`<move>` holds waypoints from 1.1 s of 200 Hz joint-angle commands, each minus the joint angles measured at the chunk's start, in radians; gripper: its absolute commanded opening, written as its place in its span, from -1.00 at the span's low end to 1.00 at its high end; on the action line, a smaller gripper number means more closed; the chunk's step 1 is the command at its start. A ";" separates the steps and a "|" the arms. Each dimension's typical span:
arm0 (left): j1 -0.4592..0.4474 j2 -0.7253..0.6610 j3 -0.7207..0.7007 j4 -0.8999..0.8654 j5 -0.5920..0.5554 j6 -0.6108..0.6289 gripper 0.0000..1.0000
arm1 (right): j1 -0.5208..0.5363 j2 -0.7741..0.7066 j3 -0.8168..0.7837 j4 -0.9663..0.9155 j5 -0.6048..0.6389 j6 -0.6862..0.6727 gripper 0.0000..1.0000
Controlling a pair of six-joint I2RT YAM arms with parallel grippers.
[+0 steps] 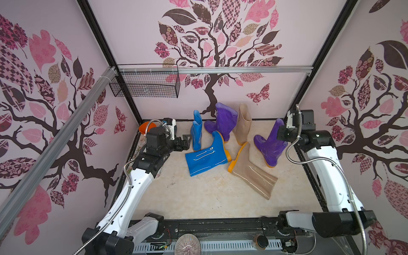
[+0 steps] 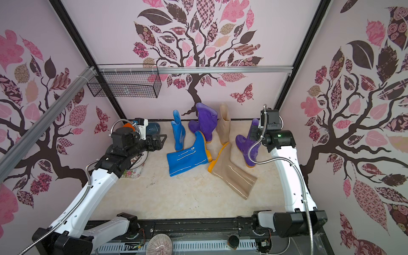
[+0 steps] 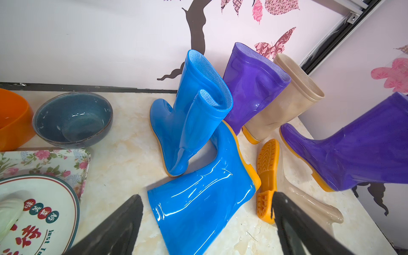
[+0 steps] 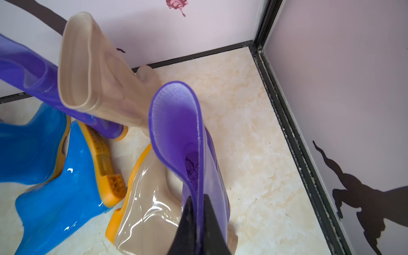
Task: Match and arrange rain boots in pairs
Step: Place the rain boot at the corner of the board.
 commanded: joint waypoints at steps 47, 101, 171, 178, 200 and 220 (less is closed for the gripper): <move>-0.008 0.003 0.039 -0.003 -0.022 0.050 0.89 | -0.041 0.209 0.195 0.200 0.080 -0.016 -1.00; -0.009 0.010 0.049 -0.008 -0.023 0.062 0.90 | -0.119 0.277 0.201 0.234 0.072 -0.054 -1.00; -0.009 0.043 0.064 0.001 -0.021 0.046 0.90 | -0.194 0.283 0.044 0.342 -0.024 -0.011 -1.00; -0.009 0.045 0.064 0.002 -0.017 0.044 0.90 | -0.194 0.295 0.052 0.331 -0.027 -0.016 -0.88; -0.010 0.047 0.069 0.003 -0.017 0.044 0.90 | -0.194 0.324 0.062 0.306 -0.027 -0.026 -0.48; -0.009 0.038 0.070 -0.003 -0.025 0.048 0.90 | -0.194 0.315 0.063 0.295 0.010 -0.036 0.31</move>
